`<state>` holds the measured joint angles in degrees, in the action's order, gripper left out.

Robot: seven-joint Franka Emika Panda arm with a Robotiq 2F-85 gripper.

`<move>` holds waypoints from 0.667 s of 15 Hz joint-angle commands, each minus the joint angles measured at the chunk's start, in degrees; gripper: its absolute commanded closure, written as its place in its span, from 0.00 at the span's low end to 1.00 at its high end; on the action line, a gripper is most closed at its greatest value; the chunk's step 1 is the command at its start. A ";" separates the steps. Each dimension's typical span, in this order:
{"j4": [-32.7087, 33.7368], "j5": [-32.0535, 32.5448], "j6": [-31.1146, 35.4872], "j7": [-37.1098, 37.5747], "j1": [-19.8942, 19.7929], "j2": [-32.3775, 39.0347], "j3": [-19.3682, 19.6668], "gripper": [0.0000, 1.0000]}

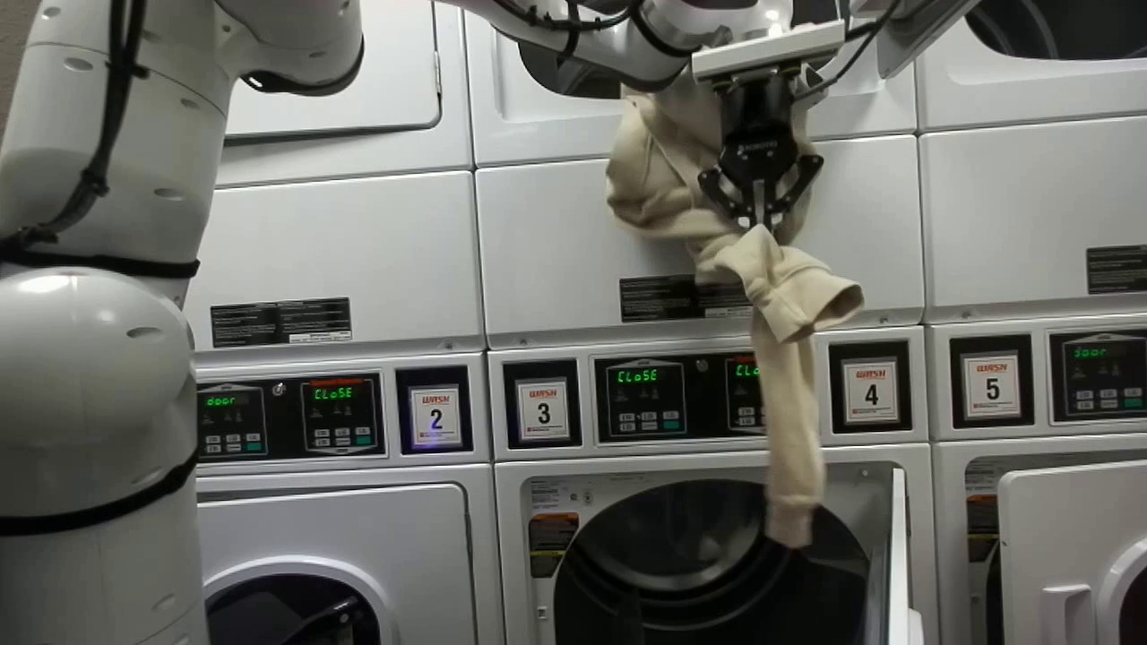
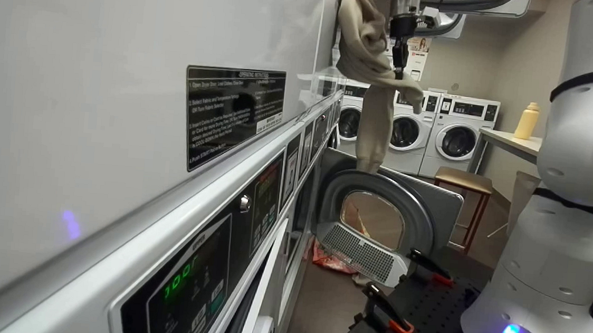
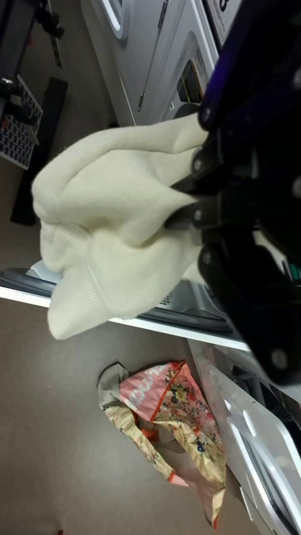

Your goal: Remove the item of clothing from the upper middle dryer and place it inside the bottom right dryer

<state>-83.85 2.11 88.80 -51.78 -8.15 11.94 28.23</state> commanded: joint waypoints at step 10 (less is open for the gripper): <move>-37.24 6.04 28.82 1.90 -5.95 -11.01 -11.30 0.94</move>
<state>-114.79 6.65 111.83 -51.46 -13.29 4.79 18.74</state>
